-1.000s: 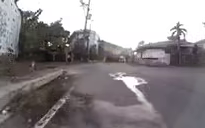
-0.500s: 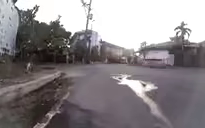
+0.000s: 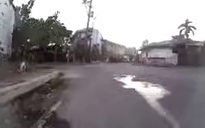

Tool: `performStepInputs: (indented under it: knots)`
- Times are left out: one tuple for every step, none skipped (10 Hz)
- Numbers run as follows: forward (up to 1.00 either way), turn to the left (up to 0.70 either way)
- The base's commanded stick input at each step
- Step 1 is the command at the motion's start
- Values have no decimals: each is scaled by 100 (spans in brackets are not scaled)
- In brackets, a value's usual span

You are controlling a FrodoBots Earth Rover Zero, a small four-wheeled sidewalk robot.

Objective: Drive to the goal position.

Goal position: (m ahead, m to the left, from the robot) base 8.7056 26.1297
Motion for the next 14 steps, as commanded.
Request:
performStepInputs:
  knots:
    - [100,0]
    - [100,0]
    - [100,0]
    - [100,0]
    - [100,0]
    - [100,0]
    - [100,0]
    - [100,0]
    - [100,0]
    - [100,0]
    - [100,0]
    - [100,0]
    - [100,0]
    - [100,0]
